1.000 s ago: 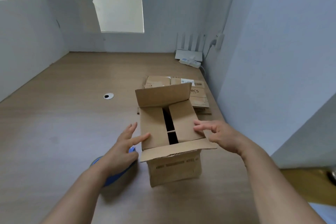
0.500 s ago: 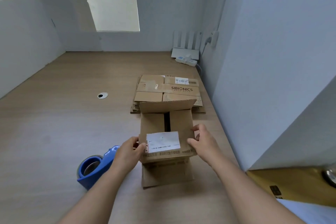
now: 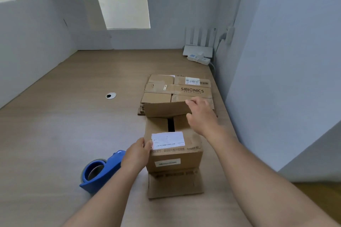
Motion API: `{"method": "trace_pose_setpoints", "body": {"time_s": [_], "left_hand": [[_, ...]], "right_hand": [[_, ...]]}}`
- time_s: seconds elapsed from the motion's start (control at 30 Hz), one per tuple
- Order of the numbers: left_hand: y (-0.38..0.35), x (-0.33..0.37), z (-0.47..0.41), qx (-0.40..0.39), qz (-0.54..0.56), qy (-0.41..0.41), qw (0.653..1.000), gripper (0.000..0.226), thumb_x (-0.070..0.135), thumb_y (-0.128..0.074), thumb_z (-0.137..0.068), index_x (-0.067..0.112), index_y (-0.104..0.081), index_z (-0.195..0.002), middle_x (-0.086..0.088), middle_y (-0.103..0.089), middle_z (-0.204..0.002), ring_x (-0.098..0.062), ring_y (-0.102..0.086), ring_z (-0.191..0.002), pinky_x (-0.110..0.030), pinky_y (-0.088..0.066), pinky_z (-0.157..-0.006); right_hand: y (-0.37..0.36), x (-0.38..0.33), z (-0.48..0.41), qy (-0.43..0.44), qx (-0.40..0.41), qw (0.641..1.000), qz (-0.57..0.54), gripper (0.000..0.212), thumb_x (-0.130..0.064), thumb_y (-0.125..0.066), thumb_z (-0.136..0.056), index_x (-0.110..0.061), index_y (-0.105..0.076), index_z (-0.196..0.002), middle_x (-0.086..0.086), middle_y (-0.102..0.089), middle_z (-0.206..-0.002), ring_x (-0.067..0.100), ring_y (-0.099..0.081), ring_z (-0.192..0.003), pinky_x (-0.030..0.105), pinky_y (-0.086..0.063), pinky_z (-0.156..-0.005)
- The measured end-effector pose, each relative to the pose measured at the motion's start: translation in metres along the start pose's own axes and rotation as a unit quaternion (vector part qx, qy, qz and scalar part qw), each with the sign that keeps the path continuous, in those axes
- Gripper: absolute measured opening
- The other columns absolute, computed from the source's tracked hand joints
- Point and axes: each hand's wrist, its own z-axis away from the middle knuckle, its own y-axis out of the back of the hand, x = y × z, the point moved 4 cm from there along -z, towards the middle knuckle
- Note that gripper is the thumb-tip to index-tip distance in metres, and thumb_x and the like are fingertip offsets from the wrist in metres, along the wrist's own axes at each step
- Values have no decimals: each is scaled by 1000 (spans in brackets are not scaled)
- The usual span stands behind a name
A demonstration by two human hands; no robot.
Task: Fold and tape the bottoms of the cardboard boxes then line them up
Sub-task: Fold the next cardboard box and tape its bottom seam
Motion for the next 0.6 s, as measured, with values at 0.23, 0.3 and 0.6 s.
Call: {"method": "trace_pose_setpoints", "body": {"time_s": [0.23,0.3,0.6], "left_hand": [[-3,3,-8,20,-42,-45,998,63,36,-34,-101,26,1,-153,-7,-32,-150,-22,-42,-129,-38,-42,-99],[1,14,-8,30,-105,-107,988,61,28,-33,-102,26,1,-153,-1,-5,-160,-22,-23,-141,-36,-31,-109],[6,-9,3,-38,-137,-174,975,52,35,-32,-102,26,-17,-152,9,2,-160,-12,-13,-145,-28,-23,-114]], "right_hand": [[-52,23,45,-12,-59,997,-46,33,-31,-40,-99,-24,-57,-125,-4,-46,-121,14,-36,-118,32,-42,-95],[-58,26,50,-34,-43,994,-96,32,-31,-43,-99,-23,-55,-127,-3,-43,-125,14,-35,-124,36,-46,-93],[-64,4,74,-28,-75,997,-9,39,-34,-36,-101,-25,-46,-137,-5,-33,-147,16,-21,-135,33,-37,-101]]}}
